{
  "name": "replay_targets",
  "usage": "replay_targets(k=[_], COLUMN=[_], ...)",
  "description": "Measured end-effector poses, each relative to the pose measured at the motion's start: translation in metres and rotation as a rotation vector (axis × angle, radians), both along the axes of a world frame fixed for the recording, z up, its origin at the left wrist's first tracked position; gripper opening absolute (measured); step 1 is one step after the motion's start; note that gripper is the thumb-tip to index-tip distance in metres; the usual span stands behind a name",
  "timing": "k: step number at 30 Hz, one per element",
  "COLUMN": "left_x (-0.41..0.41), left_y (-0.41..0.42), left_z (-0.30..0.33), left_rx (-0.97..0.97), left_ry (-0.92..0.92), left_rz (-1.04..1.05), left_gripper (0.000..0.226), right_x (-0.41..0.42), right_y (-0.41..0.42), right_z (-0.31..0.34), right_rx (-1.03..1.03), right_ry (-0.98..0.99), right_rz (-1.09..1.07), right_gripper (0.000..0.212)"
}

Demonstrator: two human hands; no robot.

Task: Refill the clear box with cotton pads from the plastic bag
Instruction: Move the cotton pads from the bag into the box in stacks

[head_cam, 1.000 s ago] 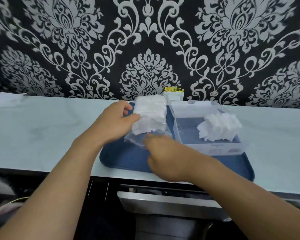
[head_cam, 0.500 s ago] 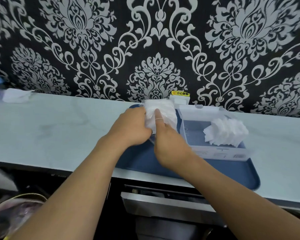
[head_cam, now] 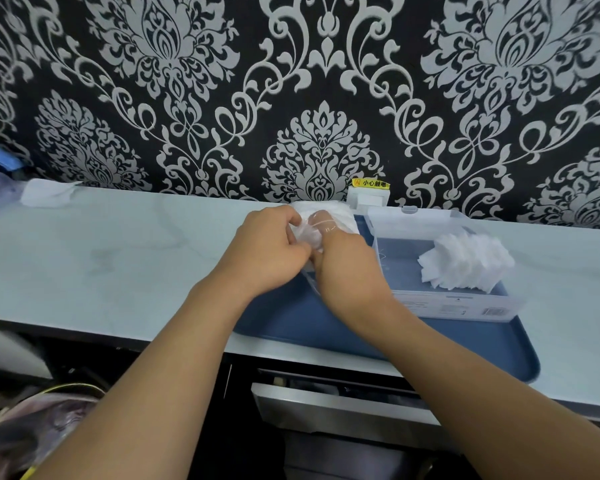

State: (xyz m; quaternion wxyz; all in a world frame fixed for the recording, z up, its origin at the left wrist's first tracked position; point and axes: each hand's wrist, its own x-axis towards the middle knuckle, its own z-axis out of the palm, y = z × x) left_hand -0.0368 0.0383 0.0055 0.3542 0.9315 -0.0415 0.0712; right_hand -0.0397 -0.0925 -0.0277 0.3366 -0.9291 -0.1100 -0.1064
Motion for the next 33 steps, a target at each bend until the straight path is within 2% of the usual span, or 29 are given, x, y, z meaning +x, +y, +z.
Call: replay_targets(k=[2, 4, 6, 11, 14, 16, 19, 21, 24, 26, 33], left_x=[0.0, 0.0, 0.0, -0.001, -0.001, -0.001, -0.001, -0.001, -0.001, -0.001, 0.001], left_y=[0.0, 0.002, 0.002, 0.0, 0.001, 0.002, 0.001, 0.001, 0.0, 0.001, 0.004], left_z=[0.0, 0.0, 0.0, -0.003, -0.002, -0.002, -0.003, -0.003, -0.004, -0.005, -0.007], left_rx=[0.015, 0.023, 0.031, 0.009, 0.014, 0.028, 0.027, 0.021, 0.041, 0.051, 0.051], left_ry=[0.013, 0.026, 0.033, 0.012, 0.011, 0.026, 0.059, 0.075, 0.098, 0.102, 0.051], left_rz=[0.002, -0.002, -0.009, 0.008, 0.014, 0.011, -0.014, -0.034, -0.074, -0.087, -0.043], left_gripper=[0.041, 0.044, 0.046, 0.034, 0.027, 0.024, 0.025, 0.026, 0.028, 0.031, 0.023], right_x=[0.001, 0.0, 0.001, -0.006, -0.011, -0.016, -0.02, -0.019, -0.016, -0.014, -0.015], right_y=[0.001, 0.0, -0.003, -0.003, -0.007, -0.01, -0.013, -0.014, -0.017, -0.019, -0.019], right_z=[-0.003, -0.001, 0.002, 0.001, 0.007, 0.013, 0.019, 0.02, 0.019, 0.019, 0.025], right_rx=[-0.022, -0.093, -0.116, -0.138, -0.321, -0.438, -0.511, -0.518, -0.518, -0.54, -0.64], right_ry=[0.019, 0.044, 0.089, 0.064, 0.0, -0.048, -0.07, -0.078, -0.036, -0.011, -0.003], right_rz=[0.008, 0.038, 0.044, 0.026, 0.006, -0.01, -0.028, -0.02, 0.022, 0.028, 0.022], right_gripper=[0.025, 0.048, 0.058, 0.034, 0.035, 0.027, 0.019, 0.022, 0.042, 0.047, 0.032])
